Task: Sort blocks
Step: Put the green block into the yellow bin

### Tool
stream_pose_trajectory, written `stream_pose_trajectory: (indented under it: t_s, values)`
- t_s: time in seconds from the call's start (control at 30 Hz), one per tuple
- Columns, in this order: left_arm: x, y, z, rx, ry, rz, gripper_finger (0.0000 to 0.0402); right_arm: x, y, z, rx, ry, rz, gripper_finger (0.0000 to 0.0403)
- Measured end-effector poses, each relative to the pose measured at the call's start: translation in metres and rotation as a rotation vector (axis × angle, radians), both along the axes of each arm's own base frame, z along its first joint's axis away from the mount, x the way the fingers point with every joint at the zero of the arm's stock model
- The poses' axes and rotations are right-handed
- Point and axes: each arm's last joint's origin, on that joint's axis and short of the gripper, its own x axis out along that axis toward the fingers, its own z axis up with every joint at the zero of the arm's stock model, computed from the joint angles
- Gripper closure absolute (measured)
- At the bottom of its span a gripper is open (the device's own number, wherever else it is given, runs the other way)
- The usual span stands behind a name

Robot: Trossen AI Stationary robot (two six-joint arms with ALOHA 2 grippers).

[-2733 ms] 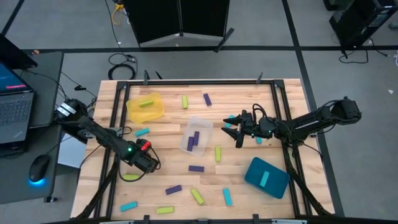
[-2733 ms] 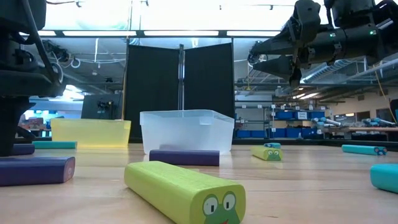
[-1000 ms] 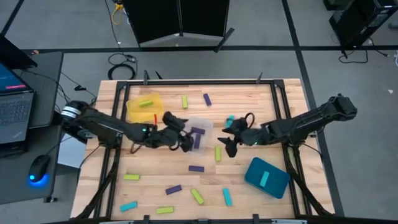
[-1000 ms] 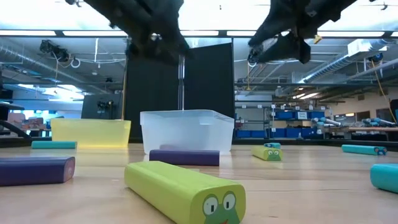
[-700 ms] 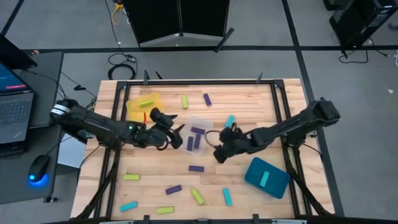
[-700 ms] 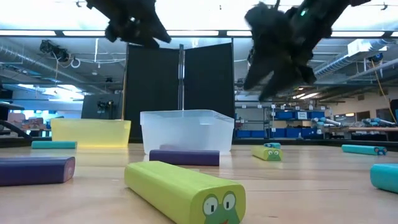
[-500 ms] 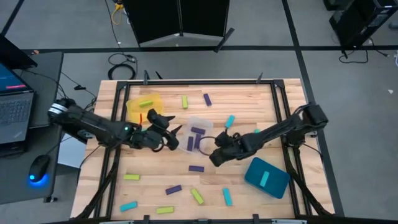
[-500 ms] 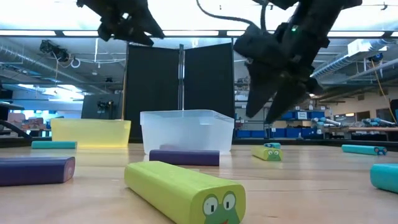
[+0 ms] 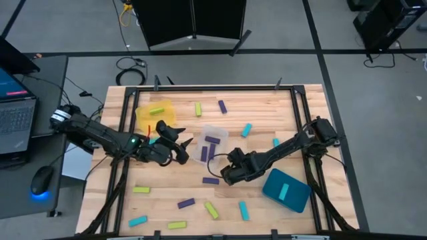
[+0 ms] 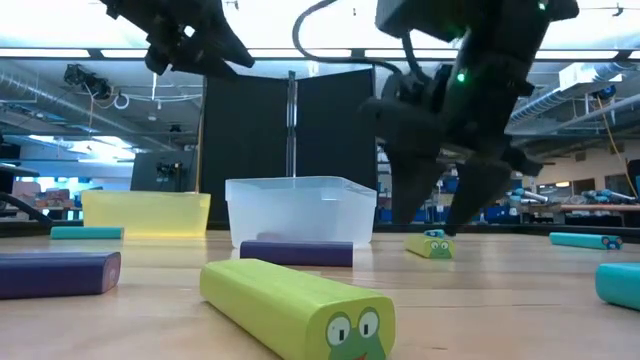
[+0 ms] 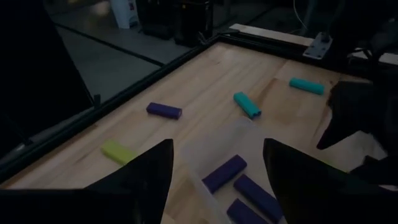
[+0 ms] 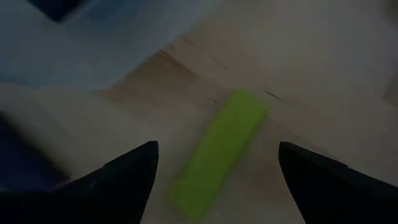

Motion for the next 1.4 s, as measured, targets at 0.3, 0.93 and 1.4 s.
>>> stream_pose_trajectory:
  t_s: [0.3,0.93,1.4]
  values:
    - [-0.001,-0.001,0.000,0.027,0.019,-0.012,0.0147,0.002,0.005,-0.021,-0.013,0.027,-0.048,0.0087]
    - [-0.015,0.004,0.018,0.058,-0.018,-0.034,0.0147,0.000,0.006,-0.015,0.042,0.021,-0.061,0.0285]
    - [-0.035,0.012,0.033,0.067,-0.034,-0.038,0.0147,-0.023,-0.007,0.081,-0.205,-0.241,0.046,0.0285]
